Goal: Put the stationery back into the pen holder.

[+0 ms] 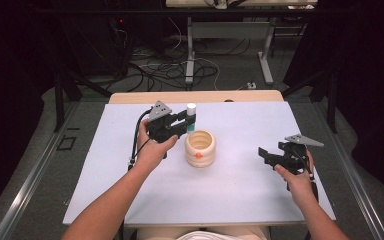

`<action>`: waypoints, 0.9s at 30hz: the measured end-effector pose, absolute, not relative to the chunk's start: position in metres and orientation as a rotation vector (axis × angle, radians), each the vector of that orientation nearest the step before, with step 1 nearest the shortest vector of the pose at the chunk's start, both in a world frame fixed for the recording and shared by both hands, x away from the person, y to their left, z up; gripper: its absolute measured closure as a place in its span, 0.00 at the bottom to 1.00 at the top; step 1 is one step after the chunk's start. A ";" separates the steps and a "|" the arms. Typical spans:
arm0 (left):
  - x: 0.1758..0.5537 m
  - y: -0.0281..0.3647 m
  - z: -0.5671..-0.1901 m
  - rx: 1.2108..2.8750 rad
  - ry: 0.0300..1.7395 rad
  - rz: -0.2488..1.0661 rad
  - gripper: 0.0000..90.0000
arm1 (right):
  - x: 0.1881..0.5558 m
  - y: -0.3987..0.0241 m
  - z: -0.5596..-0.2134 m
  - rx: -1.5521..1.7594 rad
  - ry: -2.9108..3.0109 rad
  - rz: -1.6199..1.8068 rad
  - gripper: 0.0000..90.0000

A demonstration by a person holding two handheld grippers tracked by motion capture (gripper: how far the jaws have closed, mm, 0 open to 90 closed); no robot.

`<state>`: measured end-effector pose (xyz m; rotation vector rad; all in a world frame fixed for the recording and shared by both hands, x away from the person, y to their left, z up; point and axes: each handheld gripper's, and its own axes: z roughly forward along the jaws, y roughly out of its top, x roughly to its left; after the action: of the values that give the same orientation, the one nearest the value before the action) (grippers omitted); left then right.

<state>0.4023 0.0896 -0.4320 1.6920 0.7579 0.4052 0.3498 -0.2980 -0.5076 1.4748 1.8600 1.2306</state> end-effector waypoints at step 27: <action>0.402 0.064 -0.478 1.734 0.781 0.366 0.73 | 0.349 -0.301 -0.507 1.477 1.858 1.236 0.16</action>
<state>0.4017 0.0643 -0.4777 1.7335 0.7813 0.3664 0.3490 -0.3011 -0.5066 1.4772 1.8582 1.2362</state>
